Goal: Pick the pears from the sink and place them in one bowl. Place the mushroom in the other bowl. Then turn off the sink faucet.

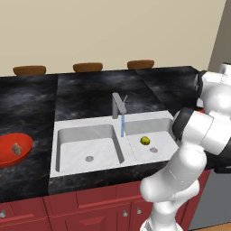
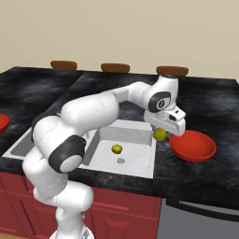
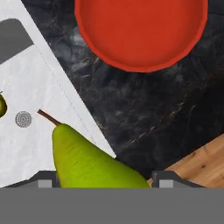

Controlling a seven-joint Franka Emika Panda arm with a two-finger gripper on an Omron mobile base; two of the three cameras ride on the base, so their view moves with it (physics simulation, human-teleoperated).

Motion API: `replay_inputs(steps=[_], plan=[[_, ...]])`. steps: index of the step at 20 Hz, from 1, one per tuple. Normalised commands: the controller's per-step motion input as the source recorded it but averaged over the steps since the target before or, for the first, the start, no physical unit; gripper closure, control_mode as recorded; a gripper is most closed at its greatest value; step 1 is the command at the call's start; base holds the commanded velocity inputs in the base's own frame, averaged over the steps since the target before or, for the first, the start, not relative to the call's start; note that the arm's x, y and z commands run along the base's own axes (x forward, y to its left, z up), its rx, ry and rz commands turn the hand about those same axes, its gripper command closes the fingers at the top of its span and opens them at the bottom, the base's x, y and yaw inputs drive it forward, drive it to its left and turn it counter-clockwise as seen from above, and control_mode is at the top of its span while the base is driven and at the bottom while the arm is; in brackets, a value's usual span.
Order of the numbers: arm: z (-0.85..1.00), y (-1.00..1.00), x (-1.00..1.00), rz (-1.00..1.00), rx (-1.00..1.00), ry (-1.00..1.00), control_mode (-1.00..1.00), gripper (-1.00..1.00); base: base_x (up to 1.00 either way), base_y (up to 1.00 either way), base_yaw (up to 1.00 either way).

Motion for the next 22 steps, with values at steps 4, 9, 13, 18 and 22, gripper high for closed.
replay_inputs(steps=[4,9,13,18,22], plan=[[0.0,-0.6,0.06,-0.03,0.0,0.0,-1.0,1.0,0.0,0.0,0.0],[0.0,-0.5,0.22,0.0,0.0,-0.01,-1.0,1.0,0.0,0.0,0.0],[-0.14,-0.35,0.32,0.0,0.0,0.0,-1.0,1.0,0.0,0.0,0.0],[-0.19,-0.28,0.33,0.0,0.0,0.0,-1.0,1.0,0.0,0.0,0.0],[-0.24,-0.19,0.29,0.0,0.0,0.0,-1.0,1.0,0.0,0.0,0.0]])
